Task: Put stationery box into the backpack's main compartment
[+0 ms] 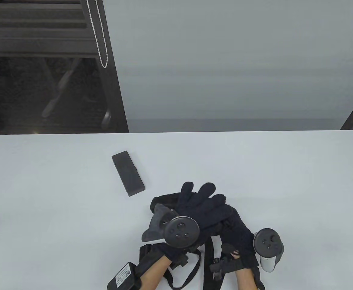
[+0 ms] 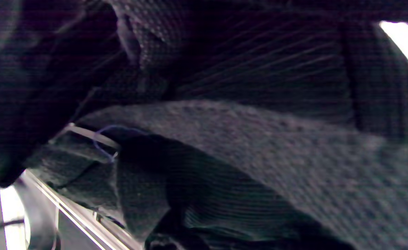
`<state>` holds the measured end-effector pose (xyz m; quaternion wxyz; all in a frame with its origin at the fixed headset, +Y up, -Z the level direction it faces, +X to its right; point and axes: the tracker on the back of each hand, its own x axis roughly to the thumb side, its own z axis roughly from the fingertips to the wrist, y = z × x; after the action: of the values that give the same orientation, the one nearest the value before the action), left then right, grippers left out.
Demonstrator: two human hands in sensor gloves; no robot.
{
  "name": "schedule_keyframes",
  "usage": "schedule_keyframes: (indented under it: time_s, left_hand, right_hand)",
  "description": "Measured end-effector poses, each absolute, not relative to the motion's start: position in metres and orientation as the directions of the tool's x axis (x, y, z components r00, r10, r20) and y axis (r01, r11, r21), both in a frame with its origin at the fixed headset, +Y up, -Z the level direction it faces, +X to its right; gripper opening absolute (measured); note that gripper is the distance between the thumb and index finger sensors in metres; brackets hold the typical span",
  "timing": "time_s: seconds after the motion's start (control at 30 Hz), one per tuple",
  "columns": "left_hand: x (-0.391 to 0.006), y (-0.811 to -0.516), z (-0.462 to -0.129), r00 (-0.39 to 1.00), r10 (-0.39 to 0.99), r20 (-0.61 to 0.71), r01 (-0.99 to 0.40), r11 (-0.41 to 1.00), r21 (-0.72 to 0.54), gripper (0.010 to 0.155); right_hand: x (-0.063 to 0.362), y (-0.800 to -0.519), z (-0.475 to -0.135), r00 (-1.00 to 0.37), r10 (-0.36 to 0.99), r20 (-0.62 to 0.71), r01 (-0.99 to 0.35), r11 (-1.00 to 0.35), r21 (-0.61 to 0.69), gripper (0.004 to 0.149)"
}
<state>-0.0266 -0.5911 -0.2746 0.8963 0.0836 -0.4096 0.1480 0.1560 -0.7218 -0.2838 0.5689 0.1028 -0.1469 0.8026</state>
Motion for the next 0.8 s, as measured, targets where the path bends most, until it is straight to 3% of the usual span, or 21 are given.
schedule_keyframes:
  time_s: [0.07, 0.17, 0.37, 0.43, 0.67, 0.8]
  left_hand:
    - [-0.022, -0.599, -0.275, 0.672, 0.074, 0.737, -0.214, 0.972, 0.098, 0.057]
    - [-0.021, -0.603, -0.278, 0.694, 0.006, 0.72, -0.153, 0.978, 0.139, 0.054]
    - [-0.034, -0.598, -0.283, 0.644, 0.106, 0.757, -0.323, 0.935, 0.143, 0.041]
    - [-0.04, -0.597, -0.284, 0.615, 0.177, 0.768, -0.399, 0.911, 0.11, 0.035]
    - [-0.078, -0.584, -0.297, 0.505, 0.47, 0.724, -0.671, 0.742, -0.014, 0.038]
    - [-0.115, -0.582, -0.31, 0.425, 0.62, 0.659, -0.803, 0.594, -0.042, 0.041]
  right_hand:
    - [0.152, -0.72, -0.282, -0.379, 0.866, 0.328, -0.925, -0.344, -0.159, 0.042]
    - [0.151, -0.716, -0.281, -0.412, 0.841, 0.35, -0.911, -0.382, -0.154, 0.042]
    - [0.148, -0.714, -0.28, -0.402, 0.839, 0.367, -0.915, -0.378, -0.14, 0.042]
    - [0.148, -0.714, -0.28, -0.398, 0.84, 0.367, -0.917, -0.377, -0.133, 0.042]
    - [0.156, -0.714, -0.281, -0.294, 0.884, 0.364, -0.956, -0.275, -0.106, 0.042]
    - [0.167, -0.717, -0.283, -0.154, 0.924, 0.35, -0.988, -0.136, -0.074, 0.042]
